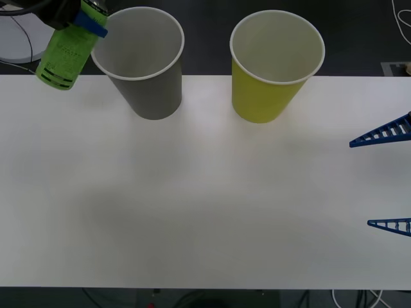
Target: Put the can into the green bin and the plastic bottle into the gray bin
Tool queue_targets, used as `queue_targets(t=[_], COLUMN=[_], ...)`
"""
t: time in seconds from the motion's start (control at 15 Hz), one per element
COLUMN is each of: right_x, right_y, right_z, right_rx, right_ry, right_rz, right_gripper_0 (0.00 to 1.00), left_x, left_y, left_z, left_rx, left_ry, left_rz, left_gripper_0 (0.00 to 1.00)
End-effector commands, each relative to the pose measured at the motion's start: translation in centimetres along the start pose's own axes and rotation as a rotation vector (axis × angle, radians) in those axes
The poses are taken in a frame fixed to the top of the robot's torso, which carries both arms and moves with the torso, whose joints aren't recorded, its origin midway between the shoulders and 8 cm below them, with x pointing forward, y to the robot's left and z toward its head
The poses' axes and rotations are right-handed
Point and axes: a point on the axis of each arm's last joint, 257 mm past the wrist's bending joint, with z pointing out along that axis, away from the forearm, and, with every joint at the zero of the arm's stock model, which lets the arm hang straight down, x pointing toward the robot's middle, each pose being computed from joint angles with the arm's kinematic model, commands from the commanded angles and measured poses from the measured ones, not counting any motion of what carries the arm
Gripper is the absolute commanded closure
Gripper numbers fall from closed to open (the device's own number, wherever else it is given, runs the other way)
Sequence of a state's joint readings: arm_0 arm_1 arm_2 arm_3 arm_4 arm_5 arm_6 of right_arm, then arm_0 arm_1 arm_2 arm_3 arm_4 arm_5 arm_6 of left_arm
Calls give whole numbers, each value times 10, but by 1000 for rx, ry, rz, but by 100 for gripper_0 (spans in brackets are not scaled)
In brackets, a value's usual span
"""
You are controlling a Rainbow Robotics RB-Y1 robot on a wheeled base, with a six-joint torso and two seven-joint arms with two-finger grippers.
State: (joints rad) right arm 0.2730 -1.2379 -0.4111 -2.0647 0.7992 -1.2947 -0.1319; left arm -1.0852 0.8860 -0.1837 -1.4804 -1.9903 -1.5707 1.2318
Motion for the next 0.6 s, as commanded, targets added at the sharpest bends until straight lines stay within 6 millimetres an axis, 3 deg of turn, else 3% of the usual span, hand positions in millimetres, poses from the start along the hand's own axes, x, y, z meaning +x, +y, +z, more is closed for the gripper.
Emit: queue_targets(t=[0.07, 0.6], right_x=[0, 0], right_y=[0, 0], right_z=[0, 0], right_rx=[0, 0], right_ry=[0, 0], right_rz=[0, 0], right_gripper_0=[0, 0], left_x=[-15, -55], left_y=[1, 1], left_z=[4, 16], left_rx=[2, 19], left_ry=[21, 86], left_rz=[8, 24], left_gripper_0=[100, 100])
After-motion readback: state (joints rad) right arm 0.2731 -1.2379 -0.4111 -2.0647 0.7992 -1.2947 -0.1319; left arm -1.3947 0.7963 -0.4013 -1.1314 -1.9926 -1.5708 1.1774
